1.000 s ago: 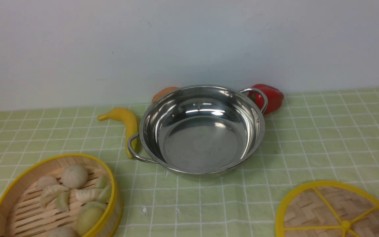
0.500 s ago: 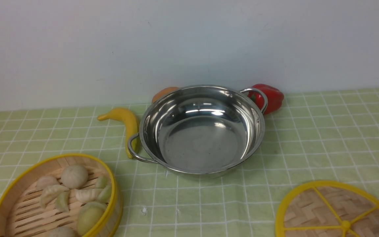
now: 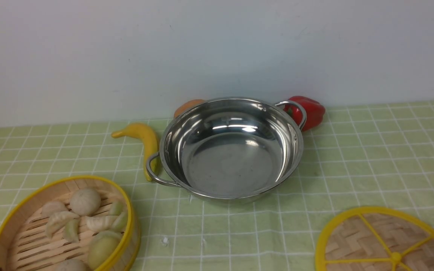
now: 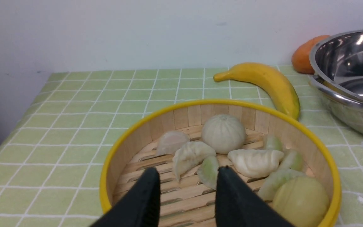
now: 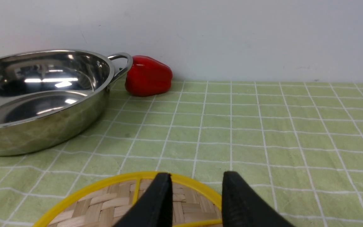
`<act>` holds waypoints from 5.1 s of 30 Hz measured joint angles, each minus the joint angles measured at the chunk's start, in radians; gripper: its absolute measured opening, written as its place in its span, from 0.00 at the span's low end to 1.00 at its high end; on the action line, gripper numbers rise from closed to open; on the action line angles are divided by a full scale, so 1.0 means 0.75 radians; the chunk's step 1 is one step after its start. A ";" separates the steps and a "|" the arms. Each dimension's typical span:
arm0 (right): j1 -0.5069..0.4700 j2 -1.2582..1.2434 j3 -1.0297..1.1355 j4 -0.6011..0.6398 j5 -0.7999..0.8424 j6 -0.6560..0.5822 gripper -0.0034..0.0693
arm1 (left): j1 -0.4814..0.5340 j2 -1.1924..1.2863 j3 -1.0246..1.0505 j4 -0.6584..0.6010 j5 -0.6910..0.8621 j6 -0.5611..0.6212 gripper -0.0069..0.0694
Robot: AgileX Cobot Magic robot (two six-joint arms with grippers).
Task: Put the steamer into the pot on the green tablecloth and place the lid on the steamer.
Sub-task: 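Grasp the rim of the steamer basket holding the buns with the left gripper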
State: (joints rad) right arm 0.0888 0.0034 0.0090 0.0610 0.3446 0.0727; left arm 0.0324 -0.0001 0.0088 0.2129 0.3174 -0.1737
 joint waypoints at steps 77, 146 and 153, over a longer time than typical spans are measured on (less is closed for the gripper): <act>0.000 0.000 0.000 0.000 -0.001 0.000 0.38 | -0.562 0.522 -0.964 -0.050 1.218 0.868 0.40; 0.000 0.000 0.000 0.000 -0.001 0.000 0.38 | -0.714 1.837 -0.975 0.044 0.752 0.316 0.46; 0.000 0.000 0.000 0.000 -0.001 0.000 0.38 | -0.714 1.949 -0.975 0.193 0.751 0.094 0.46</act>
State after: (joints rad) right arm 0.0888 0.0034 0.0090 0.0610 0.3440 0.0727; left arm -0.5031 1.4618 -0.7224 0.3579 0.8810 -0.1033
